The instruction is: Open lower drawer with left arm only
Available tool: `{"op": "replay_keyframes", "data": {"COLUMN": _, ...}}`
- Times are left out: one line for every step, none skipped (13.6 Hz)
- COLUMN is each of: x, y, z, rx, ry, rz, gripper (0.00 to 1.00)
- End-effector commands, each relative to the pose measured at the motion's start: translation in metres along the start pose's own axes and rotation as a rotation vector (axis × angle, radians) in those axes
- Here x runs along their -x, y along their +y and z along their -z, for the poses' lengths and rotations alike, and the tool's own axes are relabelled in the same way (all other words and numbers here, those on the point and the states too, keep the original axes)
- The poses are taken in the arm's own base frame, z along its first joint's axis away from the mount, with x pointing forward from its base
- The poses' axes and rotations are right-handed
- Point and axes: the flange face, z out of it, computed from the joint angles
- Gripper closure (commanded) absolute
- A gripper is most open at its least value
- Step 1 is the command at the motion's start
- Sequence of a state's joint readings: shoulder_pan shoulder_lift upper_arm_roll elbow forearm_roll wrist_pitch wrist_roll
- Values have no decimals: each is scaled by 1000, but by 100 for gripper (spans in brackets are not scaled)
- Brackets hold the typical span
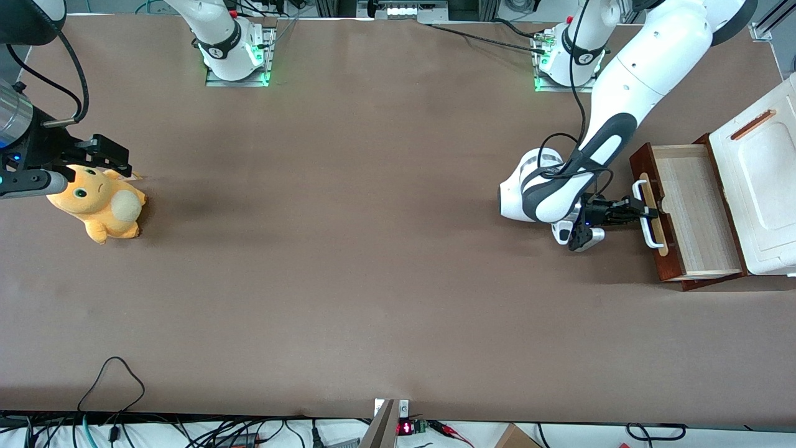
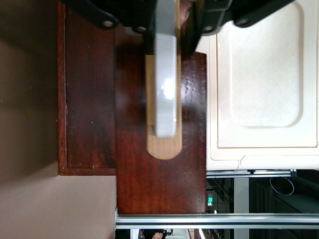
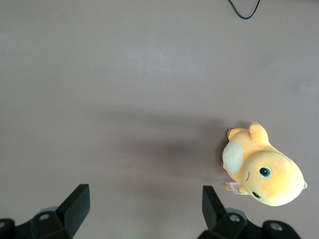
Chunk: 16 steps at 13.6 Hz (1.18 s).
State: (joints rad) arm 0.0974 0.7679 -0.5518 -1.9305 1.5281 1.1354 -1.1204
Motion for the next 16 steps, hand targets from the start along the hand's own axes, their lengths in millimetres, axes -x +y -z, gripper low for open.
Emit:
{"op": "replay_keyframes", "data": {"x": -16, "y": -19, "z": -3, "rx": 14, "ry": -48, "rz": 34, "gripper": 1}}
{"op": "replay_keyframes", "data": {"x": -17, "y": -20, "z": -3, "rx": 16, "ry": -51, "rz": 37, "gripper": 1}}
{"op": "replay_keyframes", "data": {"x": -21, "y": -26, "z": -2, "rx": 23, "ry": -57, "rz": 49, "gripper": 1}}
{"op": "replay_keyframes", "data": {"x": -27, "y": -34, "z": 0, "rx": 48, "ry": -88, "rz": 57, "gripper": 0}}
{"op": "replay_keyframes", "data": {"x": -36, "y": -43, "z": 10, "rx": 107, "ry": -125, "rz": 71, "gripper": 0}}
{"op": "replay_keyframes", "data": {"x": -44, "y": -58, "z": 18, "rx": 159, "ry": -152, "rz": 98, "gripper": 0}}
{"op": "replay_keyframes", "data": {"x": -46, "y": -66, "z": 26, "rx": 204, "ry": -160, "rz": 105, "gripper": 0}}
{"op": "replay_keyframes", "data": {"x": -49, "y": -82, "z": 37, "rx": 266, "ry": -153, "rz": 127, "gripper": 0}}
{"op": "replay_keyframes", "data": {"x": -54, "y": -103, "z": 42, "rx": 343, "ry": -162, "rz": 137, "gripper": 0}}
{"op": "replay_keyframes", "data": {"x": -63, "y": -136, "z": 49, "rx": 463, "ry": -185, "rz": 129, "gripper": 0}}
{"op": "replay_keyframes", "data": {"x": -73, "y": -171, "z": 52, "rx": 585, "ry": -202, "rz": 115, "gripper": 0}}
{"op": "replay_keyframes", "data": {"x": -80, "y": -207, "z": 53, "rx": 686, "ry": -203, "rz": 98, "gripper": 0}}
{"op": "replay_keyframes", "data": {"x": -85, "y": -237, "z": 41, "rx": 763, "ry": -213, "rz": 85, "gripper": 0}}
{"op": "replay_keyframes", "data": {"x": -86, "y": -265, "z": 28, "rx": 852, "ry": -215, "rz": 81, "gripper": 0}}
{"op": "replay_keyframes", "data": {"x": -84, "y": -293, "z": 11, "rx": 958, "ry": -211, "rz": 68, "gripper": 0}}
{"op": "replay_keyframes", "data": {"x": -80, "y": -322, "z": -9, "rx": 1081, "ry": -203, "rz": 50, "gripper": 0}}
